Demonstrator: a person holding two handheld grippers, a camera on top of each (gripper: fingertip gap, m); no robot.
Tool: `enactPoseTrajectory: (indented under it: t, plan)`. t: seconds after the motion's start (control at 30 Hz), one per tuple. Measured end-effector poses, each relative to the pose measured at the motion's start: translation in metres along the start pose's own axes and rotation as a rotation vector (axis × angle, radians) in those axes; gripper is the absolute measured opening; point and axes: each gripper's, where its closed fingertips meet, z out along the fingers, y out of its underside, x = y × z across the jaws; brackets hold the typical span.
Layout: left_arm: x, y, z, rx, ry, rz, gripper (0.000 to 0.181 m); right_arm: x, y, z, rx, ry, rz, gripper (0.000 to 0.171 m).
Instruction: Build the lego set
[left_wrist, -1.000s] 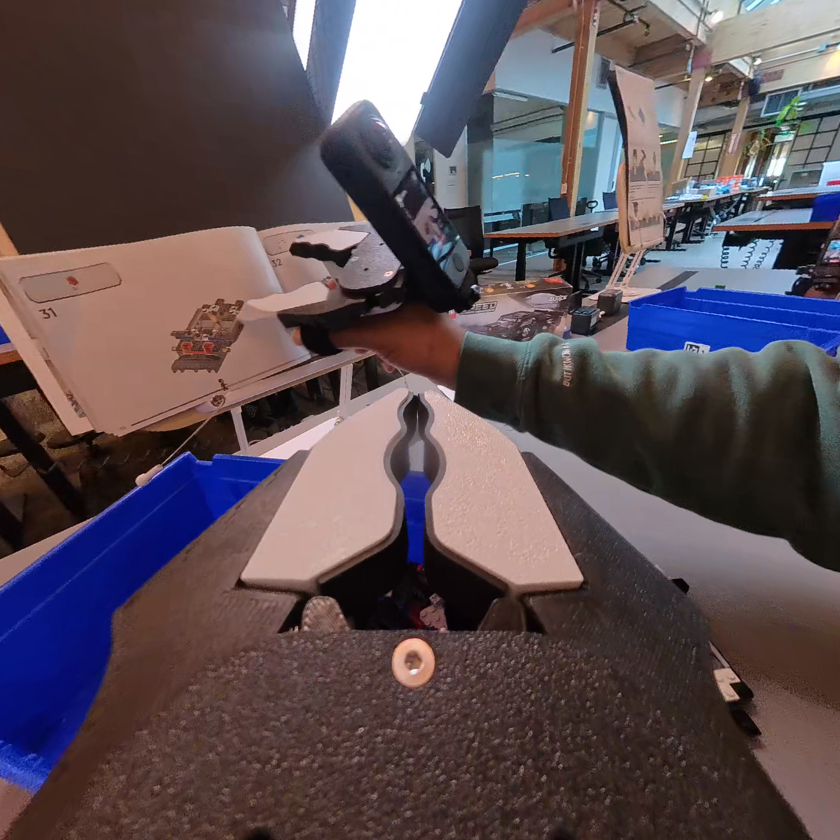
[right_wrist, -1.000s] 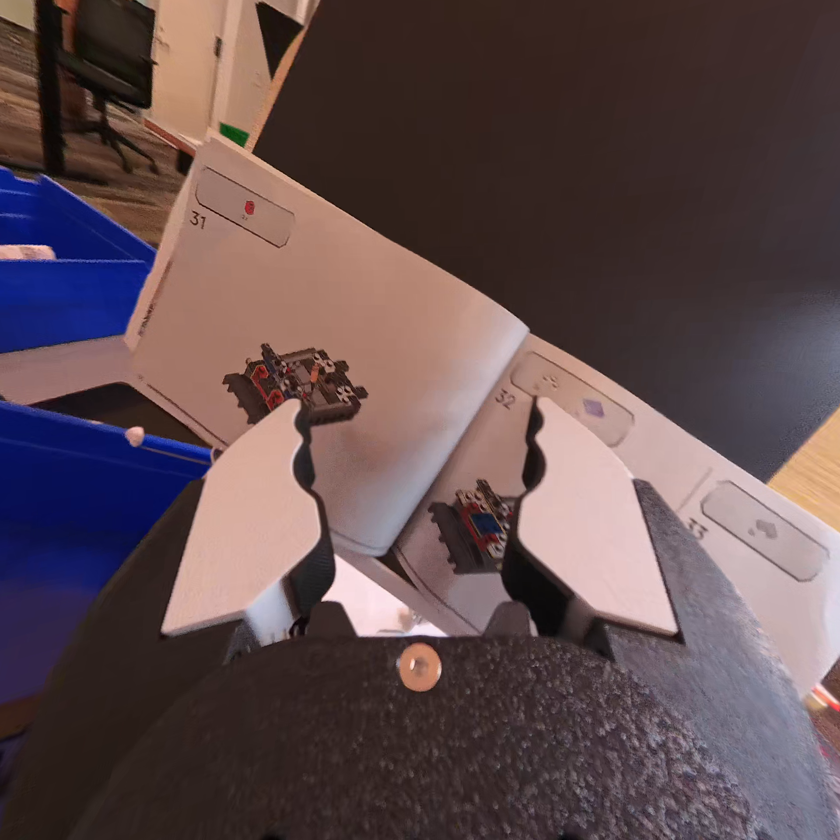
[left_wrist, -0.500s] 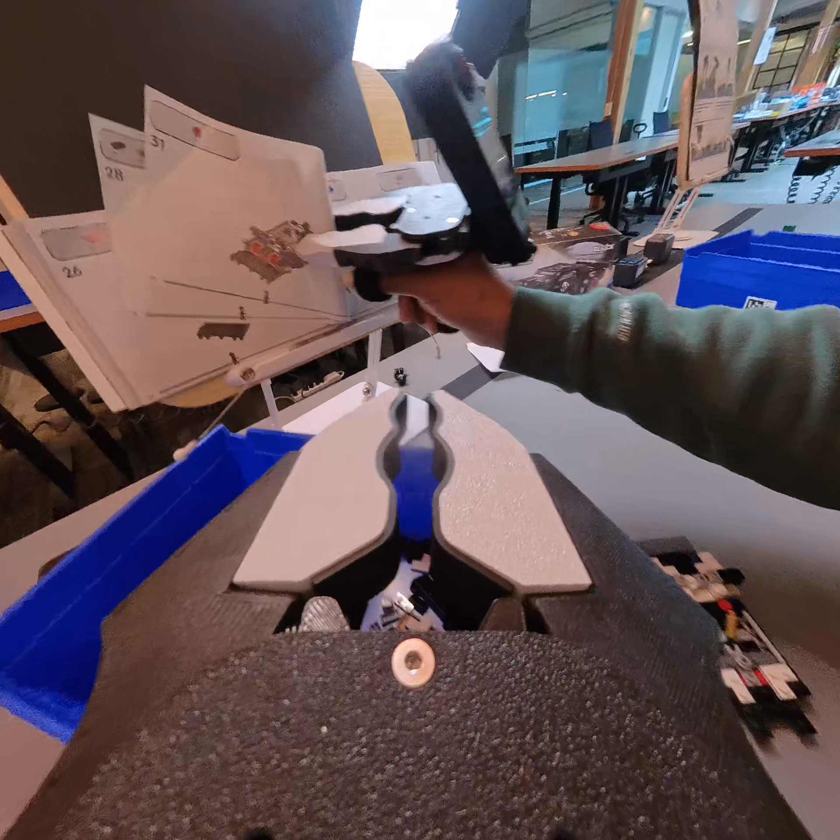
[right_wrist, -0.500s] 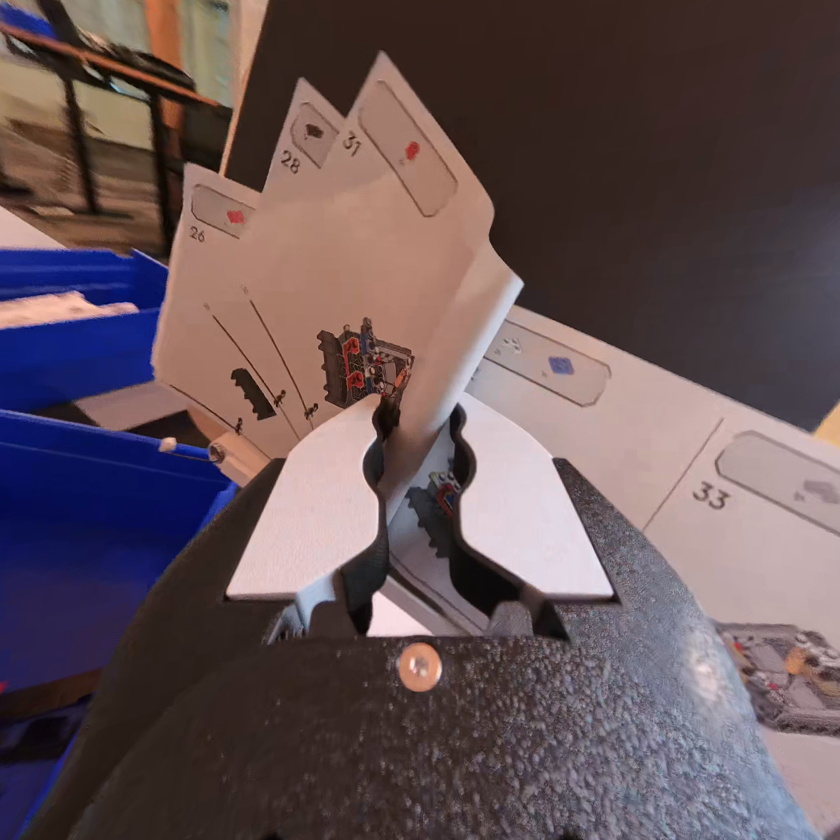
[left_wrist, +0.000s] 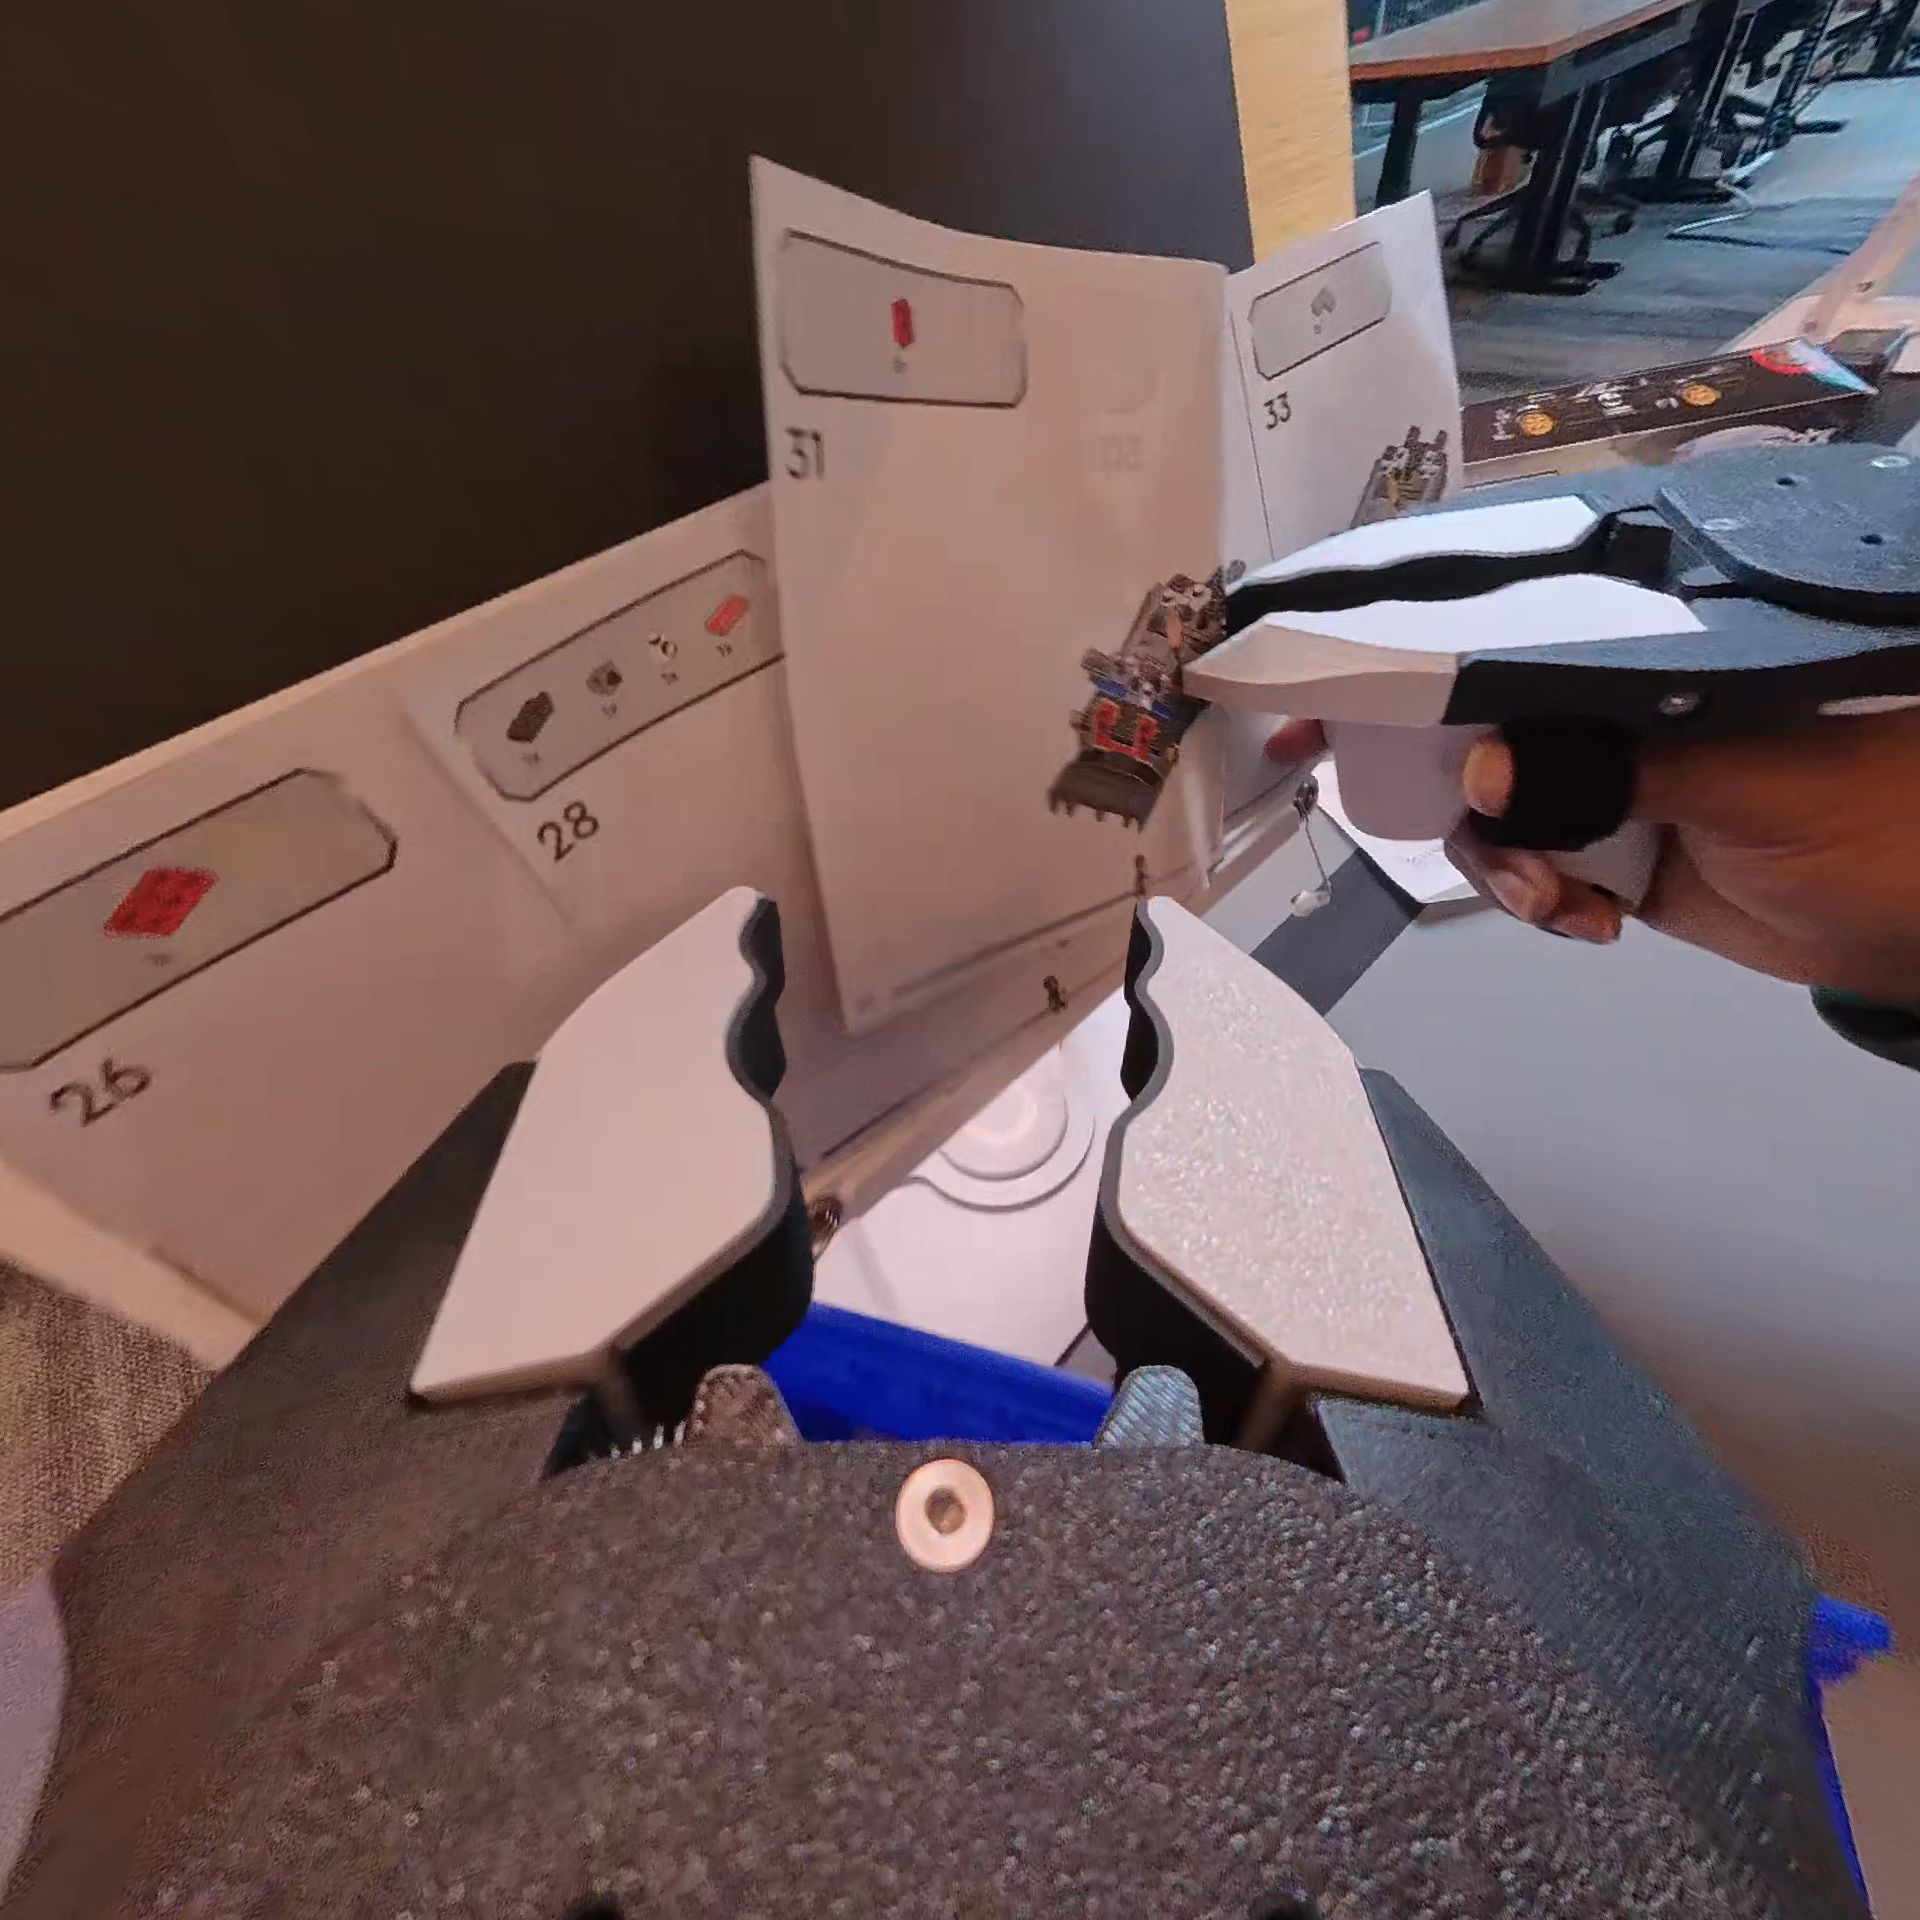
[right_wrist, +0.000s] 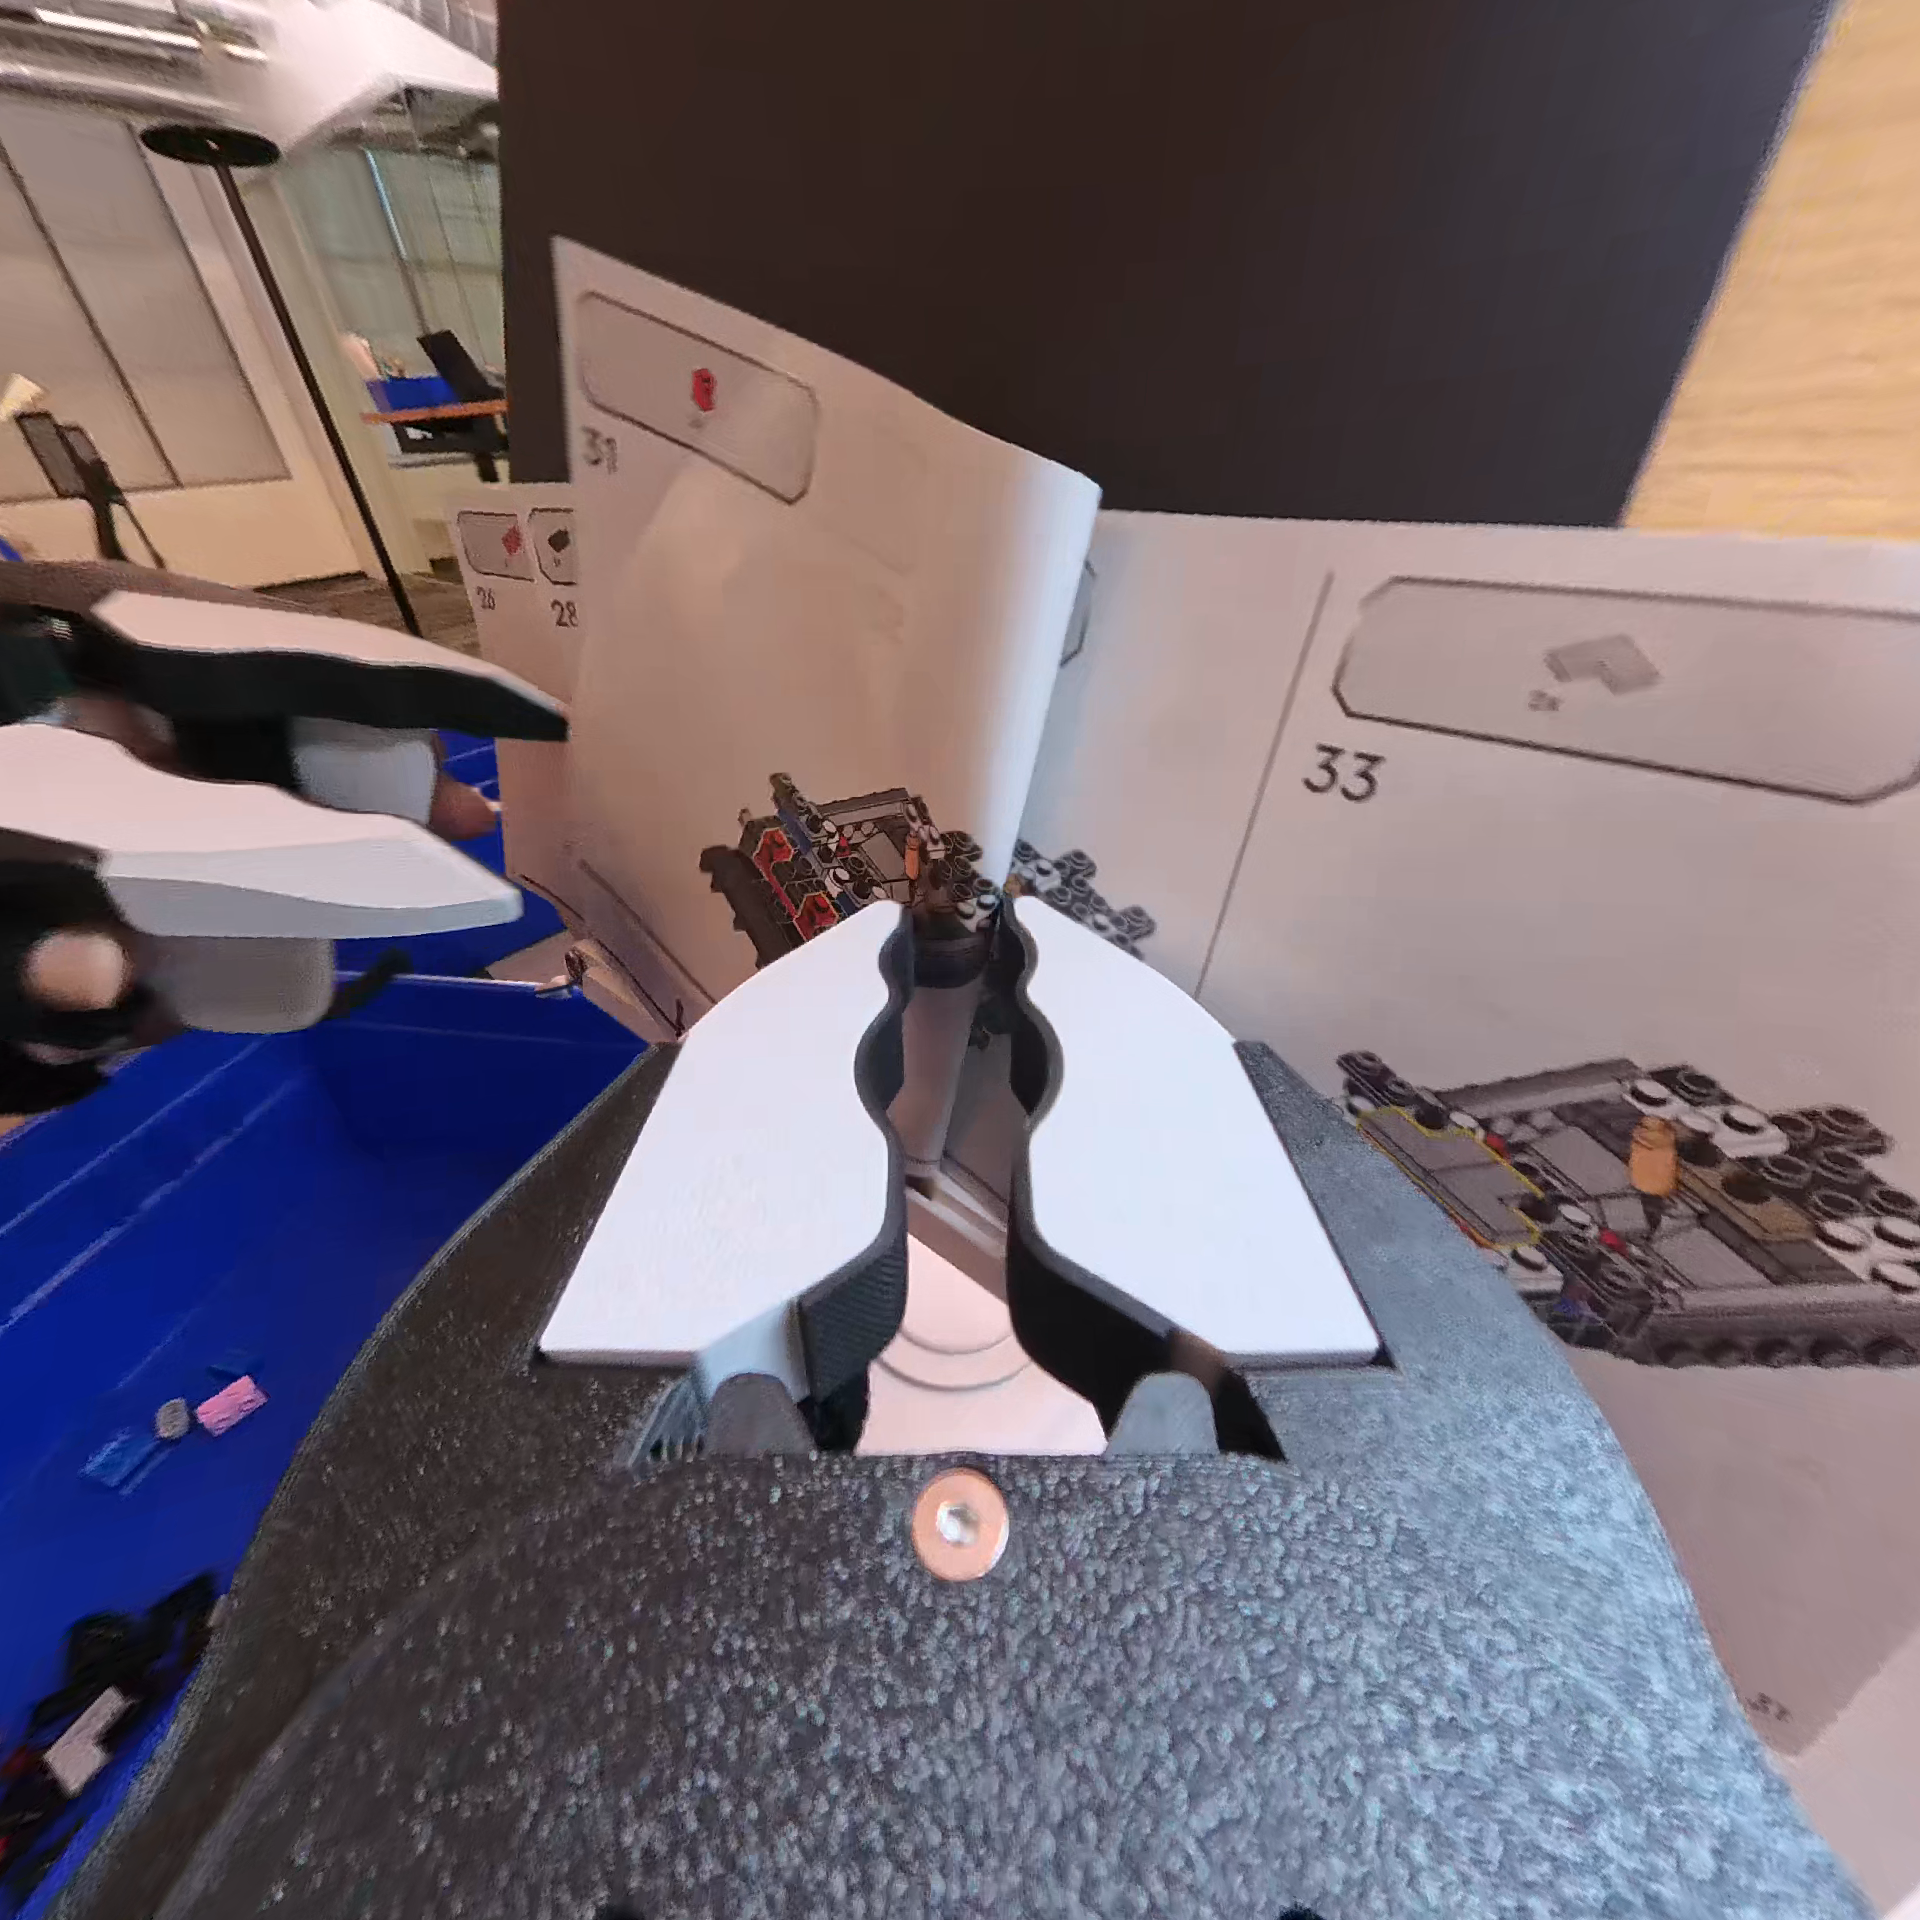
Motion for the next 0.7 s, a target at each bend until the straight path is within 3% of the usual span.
enactPoseTrajectory:
  t: [0.1, 0.17, 0.2, 0.33, 0.43, 0.47, 0.6, 0.7]
  plan:
    - [0.01, -0.001, 0.017, -0.018, 0.046, -0.006, 0.043, 0.006, 0.004, -0.002, -0.007, -0.019, 0.053, 0.013]
    - [0.023, -0.003, 0.021, -0.017, 0.097, 0.015, 0.007, 0.018, 0.006, -0.007, -0.022, 0.044, 0.062, 0.011]
    - [0.03, -0.005, 0.022, -0.003, 0.111, 0.041, 0.0, 0.026, 0.001, -0.015, 0.002, 0.1, 0.068, 0.015]
    - [0.06, -0.015, 0.022, 0.035, 0.117, 0.165, 0.0, -0.007, -0.046, -0.059, 0.193, 0.032, 0.017, 0.049]
    - [0.086, -0.023, 0.029, 0.061, 0.105, 0.246, 0.0, -0.049, -0.056, -0.07, 0.155, -0.021, -0.018, 0.076]
    - [0.097, -0.023, 0.032, 0.06, 0.119, 0.274, 0.0, -0.051, -0.055, -0.069, 0.122, 0.022, -0.037, 0.078]
    - [0.135, -0.012, 0.037, 0.044, 0.245, 0.401, 0.014, 0.008, -0.046, -0.081, 0.009, 0.353, -0.143, 0.0]
    - [0.095, 0.005, 0.038, -0.053, 0.166, 0.284, 0.022, 0.056, -0.03, -0.087, -0.071, 0.399, -0.137, 0.0]
